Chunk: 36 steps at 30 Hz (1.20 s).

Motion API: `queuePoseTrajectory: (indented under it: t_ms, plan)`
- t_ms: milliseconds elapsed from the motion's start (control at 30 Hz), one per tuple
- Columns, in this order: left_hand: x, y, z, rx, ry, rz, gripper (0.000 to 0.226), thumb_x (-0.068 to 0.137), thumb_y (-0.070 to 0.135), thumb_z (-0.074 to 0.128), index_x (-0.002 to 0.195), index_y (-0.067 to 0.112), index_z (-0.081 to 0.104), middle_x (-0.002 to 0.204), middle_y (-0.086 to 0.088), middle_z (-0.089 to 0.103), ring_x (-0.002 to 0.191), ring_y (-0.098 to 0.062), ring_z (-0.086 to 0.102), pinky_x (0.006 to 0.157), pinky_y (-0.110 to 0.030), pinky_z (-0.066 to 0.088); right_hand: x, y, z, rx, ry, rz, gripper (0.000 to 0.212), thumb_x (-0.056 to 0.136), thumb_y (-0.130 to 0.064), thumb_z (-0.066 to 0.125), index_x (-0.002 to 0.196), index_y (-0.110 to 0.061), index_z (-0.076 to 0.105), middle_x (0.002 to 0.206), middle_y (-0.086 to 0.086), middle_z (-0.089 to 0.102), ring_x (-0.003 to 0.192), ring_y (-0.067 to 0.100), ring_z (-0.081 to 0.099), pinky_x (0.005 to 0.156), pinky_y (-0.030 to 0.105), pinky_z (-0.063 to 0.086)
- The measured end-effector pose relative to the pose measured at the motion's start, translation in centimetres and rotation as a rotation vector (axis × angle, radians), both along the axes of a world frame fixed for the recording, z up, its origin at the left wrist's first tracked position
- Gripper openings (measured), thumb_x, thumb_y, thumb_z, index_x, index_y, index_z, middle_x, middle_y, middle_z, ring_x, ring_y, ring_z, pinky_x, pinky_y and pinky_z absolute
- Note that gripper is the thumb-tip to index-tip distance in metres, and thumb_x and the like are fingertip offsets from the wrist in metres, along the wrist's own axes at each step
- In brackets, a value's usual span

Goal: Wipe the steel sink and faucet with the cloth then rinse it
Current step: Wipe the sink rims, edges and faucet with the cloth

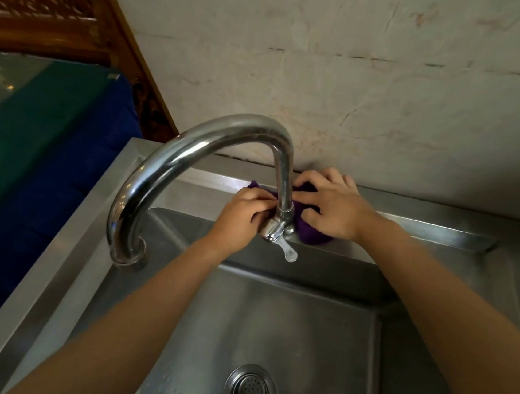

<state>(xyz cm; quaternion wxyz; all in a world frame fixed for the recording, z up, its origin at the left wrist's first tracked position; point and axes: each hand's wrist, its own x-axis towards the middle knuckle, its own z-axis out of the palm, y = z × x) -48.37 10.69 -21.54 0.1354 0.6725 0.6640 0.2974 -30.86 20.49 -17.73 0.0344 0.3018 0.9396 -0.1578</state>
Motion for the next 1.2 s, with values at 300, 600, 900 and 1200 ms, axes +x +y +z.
queuePoseTrajectory:
  t_ms: [300, 600, 900, 1200]
  plan:
    - [2.3, -1.1, 5.4, -0.266, -0.961, -0.103, 0.058, 0.078, -0.017, 0.042, 0.122, 0.018, 0.055, 0.116, 0.000, 0.064, 0.107, -0.010, 0.060, 0.086, -0.019, 0.048, 4.1, -3.9, -2.8, 0.173, 0.115, -0.286, 0.059, 0.080, -0.044, 0.021, 0.124, -0.031, 0.058, 0.122, -0.001, 0.049, 0.107, 0.022, 0.037, 0.090, 0.035, 0.028]
    - [5.4, -0.7, 5.5, -0.094, -0.718, 0.010, 0.019, 0.096, 0.025, 0.047, 0.078, 0.021, 0.050, 0.072, 0.009, 0.055, 0.072, -0.004, 0.052, 0.072, -0.016, 0.043, 2.5, -6.4, -3.7, 0.127, 0.334, -0.316, 0.045, 0.085, -0.033, 0.047, 0.127, -0.019, 0.050, 0.133, 0.000, 0.047, 0.119, 0.020, 0.040, 0.106, 0.042, 0.029]
    - [5.2, -0.1, 5.3, -0.124, -0.747, 0.028, 0.018, 0.097, 0.027, 0.044, 0.080, 0.027, 0.048, 0.074, 0.007, 0.054, 0.071, -0.002, 0.053, 0.071, -0.016, 0.046, 1.0, -2.9, -3.4, -0.105, 0.206, -0.145, 0.059, 0.074, -0.031, 0.043, 0.132, -0.031, 0.047, 0.131, 0.006, 0.046, 0.128, 0.024, 0.032, 0.101, 0.027, 0.013]
    - [5.7, 0.3, 5.6, -0.136, -0.746, 0.088, 0.019, 0.097, 0.030, 0.043, 0.079, 0.027, 0.047, 0.073, 0.007, 0.052, 0.073, -0.011, 0.051, 0.068, -0.024, 0.046, 5.4, -4.0, -4.5, 0.114, 0.415, -0.283, 0.040, 0.080, -0.023, 0.048, 0.116, -0.024, 0.063, 0.105, 0.008, 0.063, 0.107, 0.020, 0.044, 0.093, 0.041, 0.033]
